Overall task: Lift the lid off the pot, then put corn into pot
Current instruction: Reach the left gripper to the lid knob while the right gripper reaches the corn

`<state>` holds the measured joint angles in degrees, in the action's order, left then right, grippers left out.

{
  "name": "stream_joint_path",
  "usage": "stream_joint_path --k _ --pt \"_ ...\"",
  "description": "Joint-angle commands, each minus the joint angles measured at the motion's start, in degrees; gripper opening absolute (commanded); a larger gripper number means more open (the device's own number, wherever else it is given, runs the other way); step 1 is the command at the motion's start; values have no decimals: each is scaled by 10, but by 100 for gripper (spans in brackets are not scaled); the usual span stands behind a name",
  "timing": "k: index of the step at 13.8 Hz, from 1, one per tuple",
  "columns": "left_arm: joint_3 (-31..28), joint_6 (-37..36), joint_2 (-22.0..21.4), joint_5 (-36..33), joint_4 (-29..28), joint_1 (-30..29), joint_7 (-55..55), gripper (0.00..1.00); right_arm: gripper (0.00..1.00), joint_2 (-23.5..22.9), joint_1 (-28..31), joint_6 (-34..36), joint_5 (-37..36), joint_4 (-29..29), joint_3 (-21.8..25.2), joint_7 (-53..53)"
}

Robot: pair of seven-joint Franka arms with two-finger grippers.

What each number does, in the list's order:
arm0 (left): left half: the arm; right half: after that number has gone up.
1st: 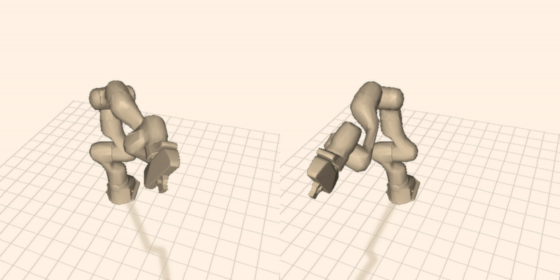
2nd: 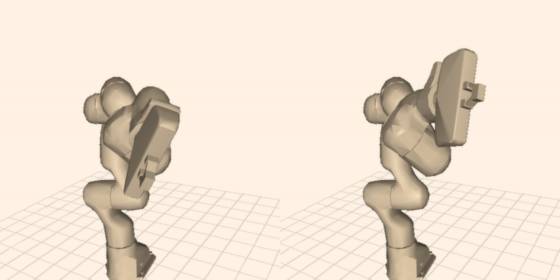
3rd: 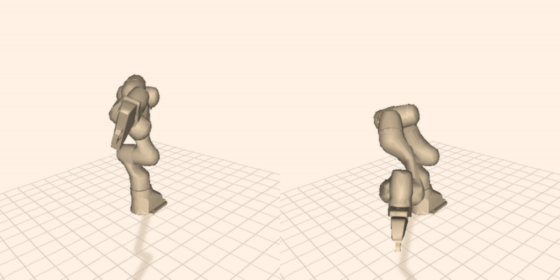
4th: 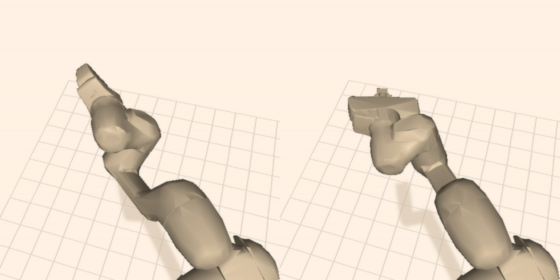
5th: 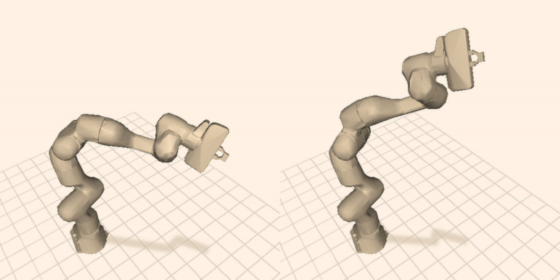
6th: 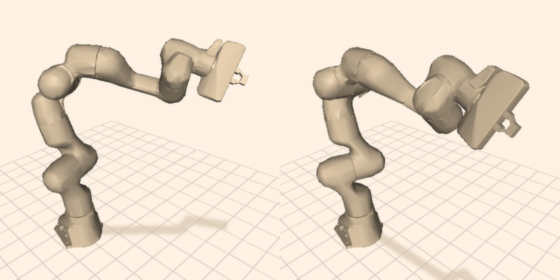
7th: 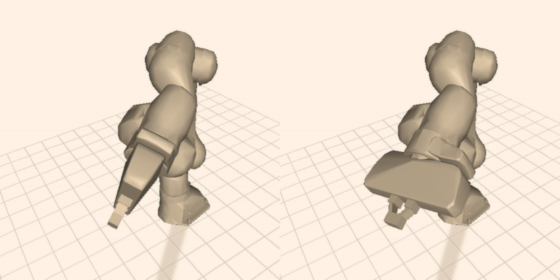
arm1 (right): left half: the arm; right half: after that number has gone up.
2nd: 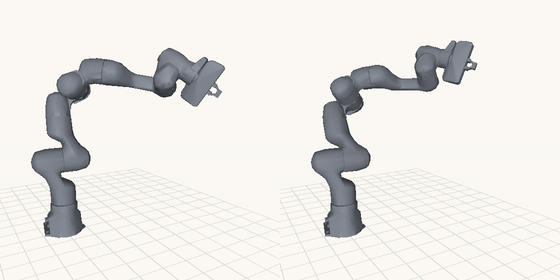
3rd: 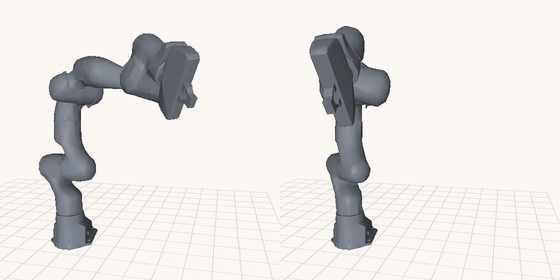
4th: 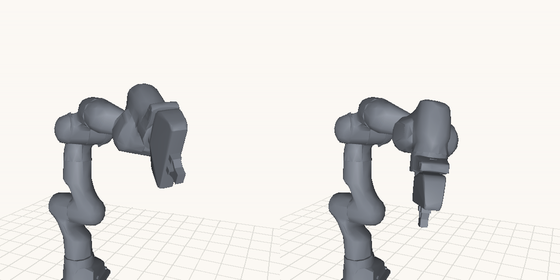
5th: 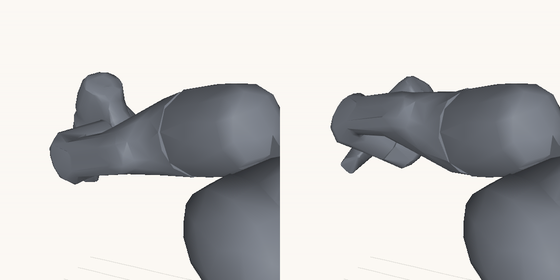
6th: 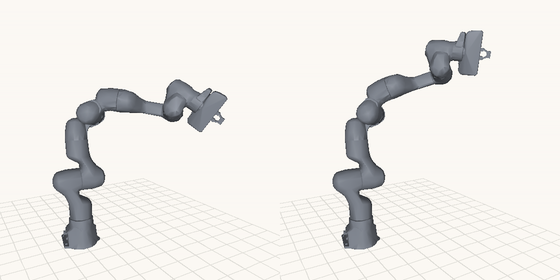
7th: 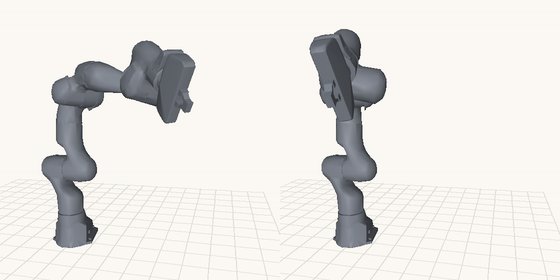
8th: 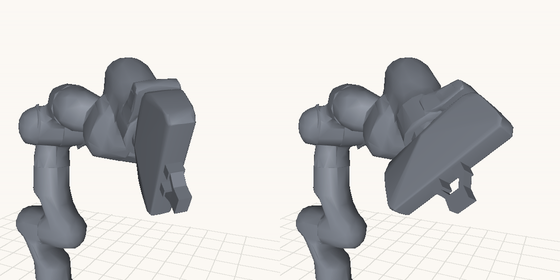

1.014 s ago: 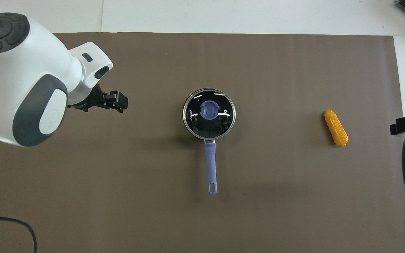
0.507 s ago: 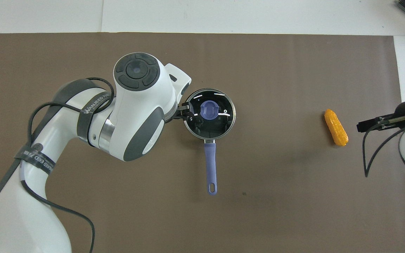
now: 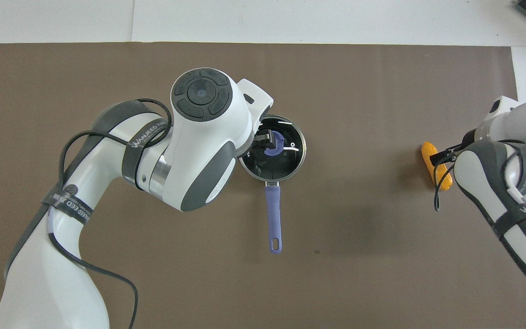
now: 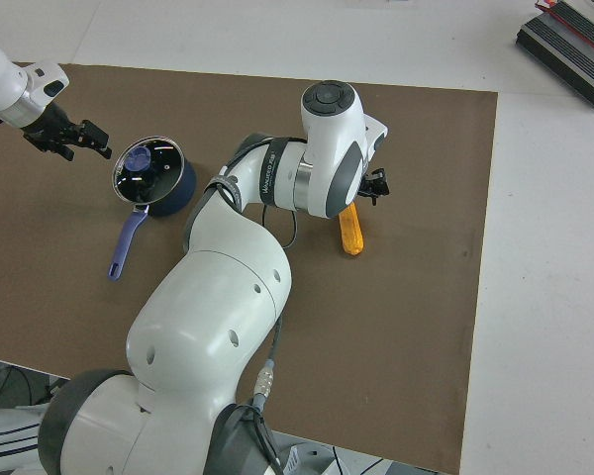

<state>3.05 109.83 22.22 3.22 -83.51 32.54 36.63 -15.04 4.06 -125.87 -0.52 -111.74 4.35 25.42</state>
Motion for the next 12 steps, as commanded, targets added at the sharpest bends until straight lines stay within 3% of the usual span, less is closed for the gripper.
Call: stream_joint_path --k 1,4,10,12 --pt "5 35 12 2 15 6 -16 100 100 -8 3 -13 -1 -13 -1 38" --pt "7 68 30 11 16 12 -13 100 100 -24 10 -27 -1 -18 -1 91" --pt "6 107 80 6 26 24 -7 100 100 -31 3 -47 -2 -33 -1 89" --pt "4 98 114 6 71 24 -6 100 72 -31 3 -48 -2 -33 -1 92"
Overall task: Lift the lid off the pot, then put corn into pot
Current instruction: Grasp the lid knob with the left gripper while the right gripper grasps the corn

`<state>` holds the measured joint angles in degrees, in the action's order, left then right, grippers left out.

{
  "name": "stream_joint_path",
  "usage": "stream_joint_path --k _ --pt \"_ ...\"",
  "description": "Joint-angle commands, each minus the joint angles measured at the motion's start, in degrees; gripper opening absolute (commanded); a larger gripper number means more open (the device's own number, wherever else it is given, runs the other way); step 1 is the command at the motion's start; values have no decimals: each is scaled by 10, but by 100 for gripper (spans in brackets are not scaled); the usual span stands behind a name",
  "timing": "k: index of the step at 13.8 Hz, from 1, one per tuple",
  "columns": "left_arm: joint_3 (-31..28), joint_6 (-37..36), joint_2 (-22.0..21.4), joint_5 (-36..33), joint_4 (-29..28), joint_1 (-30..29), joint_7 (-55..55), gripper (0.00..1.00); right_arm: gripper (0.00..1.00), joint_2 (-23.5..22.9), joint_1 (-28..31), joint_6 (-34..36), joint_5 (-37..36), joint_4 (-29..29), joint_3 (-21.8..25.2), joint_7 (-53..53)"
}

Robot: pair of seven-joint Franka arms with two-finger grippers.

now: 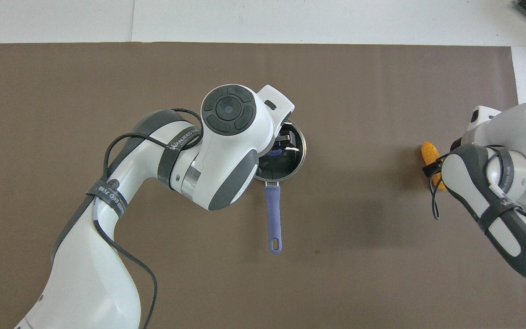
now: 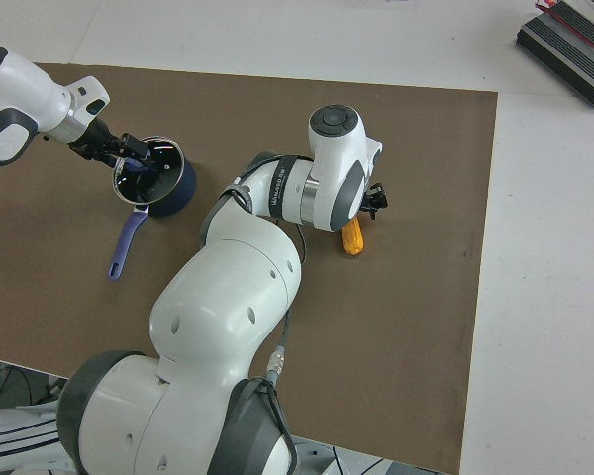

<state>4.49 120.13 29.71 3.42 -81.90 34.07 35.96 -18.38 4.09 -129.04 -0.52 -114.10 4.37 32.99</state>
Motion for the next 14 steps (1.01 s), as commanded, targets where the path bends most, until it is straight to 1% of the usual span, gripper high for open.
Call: stream_joint_path --k 1,2,3,4,6,10,12,14 --pt "-12 -5 42 -2 60 16 2 100 57 2 2 -17 -2 -9 -2 16" --pt "-13 -8 42 -13 61 16 2 100 38 2 2 -19 -2 -9 -2 14" --pt "-14 -15 42 -19 62 16 3 100 4 1 2 -20 -1 -9 -2 6" --pt "-14 -24 42 -31 63 17 2 100 0 1 2 -19 2 -9 -2 -4" --pt "-14 -39 42 -53 70 18 3 100 0 0 1 -19 3 -7 -3 -16" --pt "-16 -46 42 -58 70 26 3 99 0 -3 1 -18 3 0 -3 -17" --pt "-16 -46 42 -61 70 28 3 83 0 -3 1 -18 3 0 -3 -21" --pt "-16 -46 42 -61 70 28 3 74 0 -3 1 -18 4 0 -3 -22"
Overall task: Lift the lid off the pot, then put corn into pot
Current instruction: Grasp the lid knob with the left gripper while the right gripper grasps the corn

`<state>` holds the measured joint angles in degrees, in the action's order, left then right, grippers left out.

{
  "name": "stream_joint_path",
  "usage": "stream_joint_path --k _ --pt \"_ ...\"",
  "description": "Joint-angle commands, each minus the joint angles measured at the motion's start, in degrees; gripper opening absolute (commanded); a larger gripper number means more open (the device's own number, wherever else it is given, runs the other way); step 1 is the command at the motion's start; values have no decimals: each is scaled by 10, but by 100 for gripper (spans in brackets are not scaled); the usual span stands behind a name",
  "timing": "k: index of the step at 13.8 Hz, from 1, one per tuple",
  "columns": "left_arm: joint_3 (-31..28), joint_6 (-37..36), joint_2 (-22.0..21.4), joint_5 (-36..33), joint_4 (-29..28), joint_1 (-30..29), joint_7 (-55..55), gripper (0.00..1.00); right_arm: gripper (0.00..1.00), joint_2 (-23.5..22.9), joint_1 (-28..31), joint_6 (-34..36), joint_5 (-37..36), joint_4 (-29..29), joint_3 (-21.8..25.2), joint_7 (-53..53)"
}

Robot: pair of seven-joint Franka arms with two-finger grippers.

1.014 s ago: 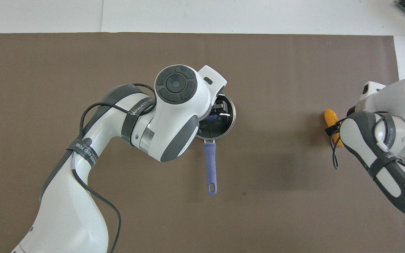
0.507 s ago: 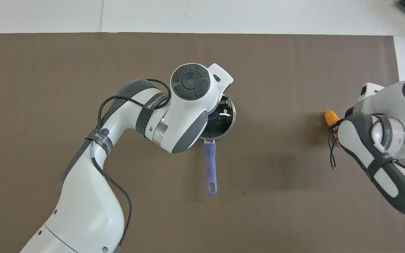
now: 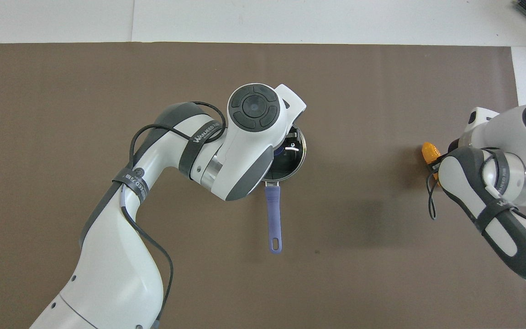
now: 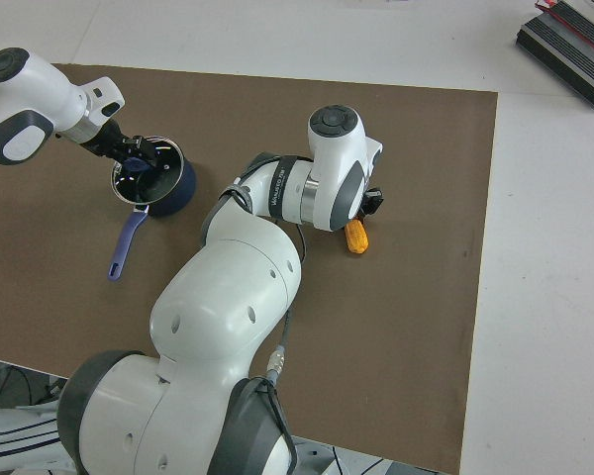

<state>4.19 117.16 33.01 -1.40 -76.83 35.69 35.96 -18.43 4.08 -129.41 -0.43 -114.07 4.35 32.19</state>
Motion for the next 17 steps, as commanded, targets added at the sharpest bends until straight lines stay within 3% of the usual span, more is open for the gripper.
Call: stream_joint_path --k 1,13,15,17 --pt "-13 -16 9 -13 19 12 3 74 0 -3 1 -15 3 0 -3 -16" --pt "-13 -13 6 -15 24 13 5 74 0 -3 1 -16 3 0 -3 -17" --pt "-12 -13 5 -17 23 14 5 61 0 -3 1 -16 3 -1 -3 -17" --pt "-11 -12 4 -21 22 14 5 18 0 -3 1 -16 3 -1 -3 -17"
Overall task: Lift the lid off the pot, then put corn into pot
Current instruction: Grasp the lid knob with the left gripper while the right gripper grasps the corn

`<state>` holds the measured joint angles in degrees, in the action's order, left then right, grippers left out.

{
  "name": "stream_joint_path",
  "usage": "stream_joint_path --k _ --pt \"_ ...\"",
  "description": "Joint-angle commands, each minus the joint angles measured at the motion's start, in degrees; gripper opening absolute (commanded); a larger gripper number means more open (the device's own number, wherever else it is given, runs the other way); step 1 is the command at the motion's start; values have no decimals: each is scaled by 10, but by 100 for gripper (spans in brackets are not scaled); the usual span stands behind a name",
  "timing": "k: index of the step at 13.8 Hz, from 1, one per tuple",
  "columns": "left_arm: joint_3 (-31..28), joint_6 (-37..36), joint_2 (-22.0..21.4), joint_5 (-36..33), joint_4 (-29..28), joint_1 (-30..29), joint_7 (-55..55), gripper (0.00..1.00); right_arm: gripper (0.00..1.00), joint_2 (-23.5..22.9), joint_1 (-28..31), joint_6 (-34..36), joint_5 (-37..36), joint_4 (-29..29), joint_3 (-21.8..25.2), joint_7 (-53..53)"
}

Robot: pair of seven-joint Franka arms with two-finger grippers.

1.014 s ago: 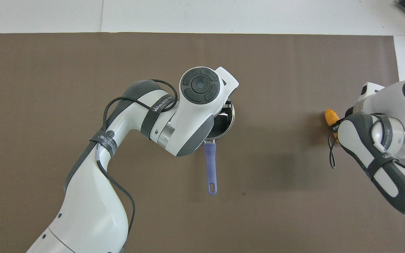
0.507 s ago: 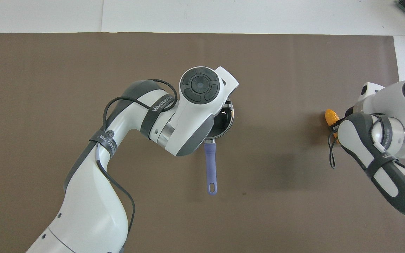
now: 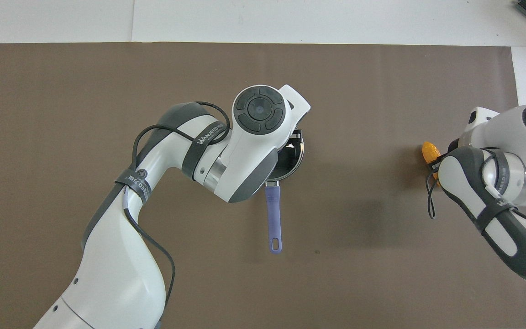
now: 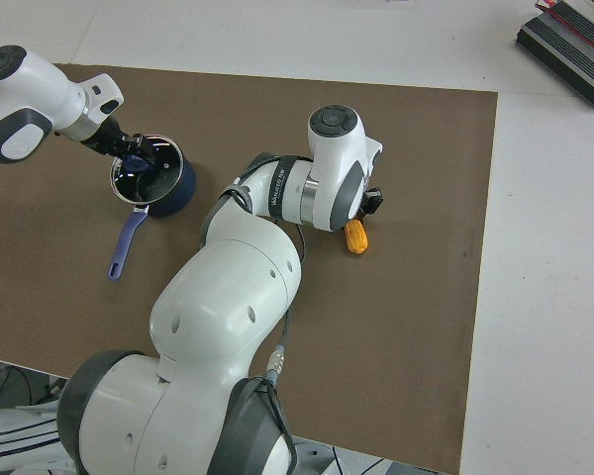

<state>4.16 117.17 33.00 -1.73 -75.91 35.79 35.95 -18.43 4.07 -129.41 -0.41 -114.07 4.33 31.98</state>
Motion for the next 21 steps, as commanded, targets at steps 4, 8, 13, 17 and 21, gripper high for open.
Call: stream_joint_path --k 4,8,13,17,21 --pt "-11 -13 3 -20 13 13 5 0 0 -3 1 -15 3 -1 -3 -15" --pt "-11 -28 -13 -17 14 12 4 0 0 11 1 13 5 33 -4 -38" --pt "-13 -76 -57 -12 14 4 3 0 0 69 -5 138 5 90 -12 -131" --pt "-13 -108 -107 -20 -9 -34 -13 0 0 113 -13 250 6 142 -29 -205" --pt "-13 -110 -166 -17 -85 -97 -125 0 0 125 -13 343 5 201 -48 -262"
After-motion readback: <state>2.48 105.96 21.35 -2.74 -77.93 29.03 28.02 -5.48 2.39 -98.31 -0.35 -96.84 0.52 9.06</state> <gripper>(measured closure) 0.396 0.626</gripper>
